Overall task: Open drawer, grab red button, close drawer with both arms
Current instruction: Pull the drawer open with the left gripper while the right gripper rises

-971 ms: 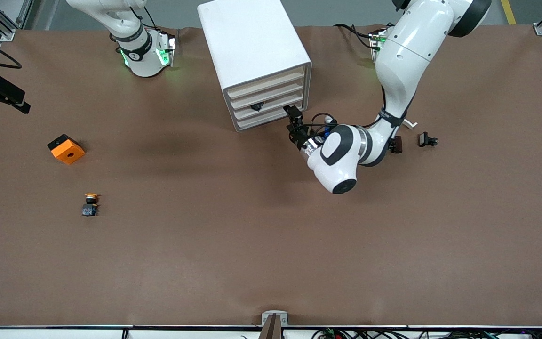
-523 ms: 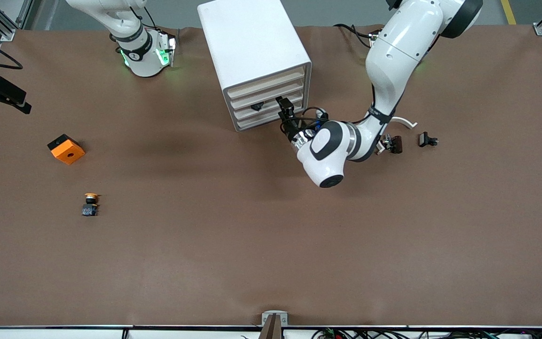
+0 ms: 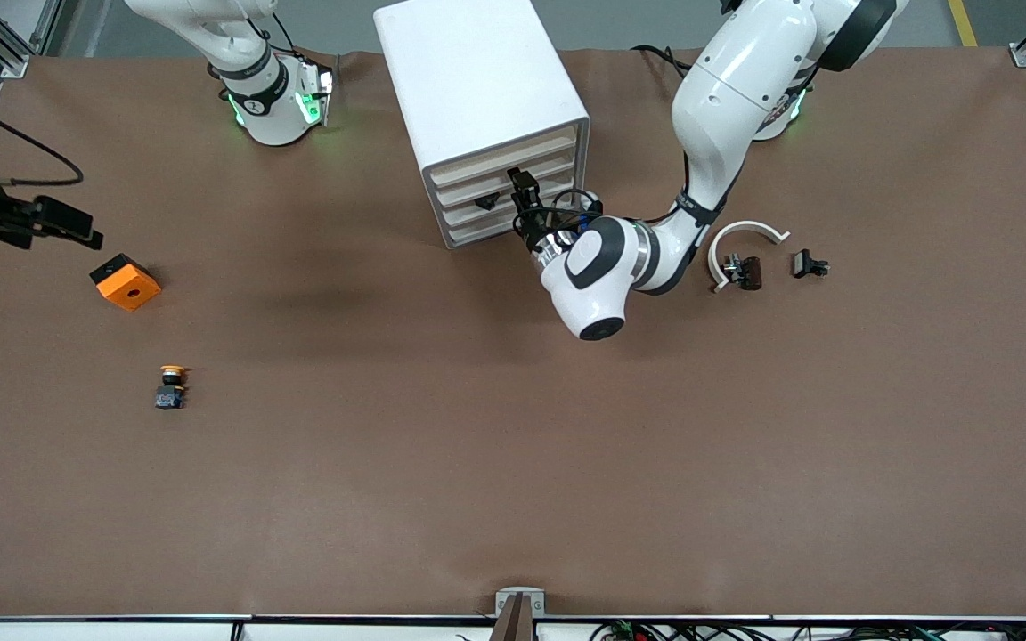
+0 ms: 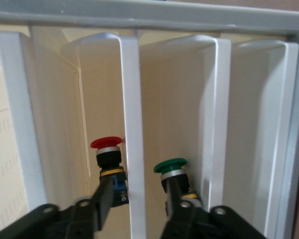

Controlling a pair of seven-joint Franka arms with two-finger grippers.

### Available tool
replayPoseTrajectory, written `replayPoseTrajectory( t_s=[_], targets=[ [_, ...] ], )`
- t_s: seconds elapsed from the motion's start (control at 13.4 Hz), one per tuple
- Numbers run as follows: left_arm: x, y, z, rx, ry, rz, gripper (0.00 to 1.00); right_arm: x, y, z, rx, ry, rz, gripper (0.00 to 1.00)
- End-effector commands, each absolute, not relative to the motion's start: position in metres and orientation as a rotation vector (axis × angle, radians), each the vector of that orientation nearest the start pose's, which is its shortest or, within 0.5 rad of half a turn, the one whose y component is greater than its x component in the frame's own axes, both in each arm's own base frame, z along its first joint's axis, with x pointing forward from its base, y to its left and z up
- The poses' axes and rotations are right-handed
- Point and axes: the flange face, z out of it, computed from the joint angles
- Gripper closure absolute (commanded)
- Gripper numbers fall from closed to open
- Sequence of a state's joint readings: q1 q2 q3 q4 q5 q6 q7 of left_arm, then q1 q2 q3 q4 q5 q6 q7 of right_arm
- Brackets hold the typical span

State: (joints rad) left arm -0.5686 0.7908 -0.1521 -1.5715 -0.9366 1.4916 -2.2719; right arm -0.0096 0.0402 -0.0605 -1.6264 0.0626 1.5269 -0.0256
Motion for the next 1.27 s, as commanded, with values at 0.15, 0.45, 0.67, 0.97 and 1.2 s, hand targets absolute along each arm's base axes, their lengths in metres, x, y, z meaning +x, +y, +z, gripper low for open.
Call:
replayPoseTrajectory(
  t_s=[0.15,0.45,0.67,0.97,1.2],
  targets=[
    [0.413,-0.48,0.19,-1.175,-1.687,1.332,0.85,0.565,-0.031,0.561,-3.069,0.071,0.25,0.0],
    [0.419,-0.476,0.189,-1.156,-1.697,1.351,1.0,0.569,-0.034,0.551,-3.067,0.086,0.276,0.0],
    [0.425,-0.471,0.189,-1.151,-1.716,1.344,1.0,0.568,-0.03,0.553,-3.072,0.074,0.27,0.0],
    [0.449,-0.458,0.193,-1.145,-1.762,1.369,1.0,0.568,-0.028,0.551,-3.062,0.074,0.281,0.0],
    [0.472,-0.441,0.198,-1.128,-1.803,1.401,1.0,0.567,-0.026,0.549,-3.06,0.079,0.293,0.0]
  ],
)
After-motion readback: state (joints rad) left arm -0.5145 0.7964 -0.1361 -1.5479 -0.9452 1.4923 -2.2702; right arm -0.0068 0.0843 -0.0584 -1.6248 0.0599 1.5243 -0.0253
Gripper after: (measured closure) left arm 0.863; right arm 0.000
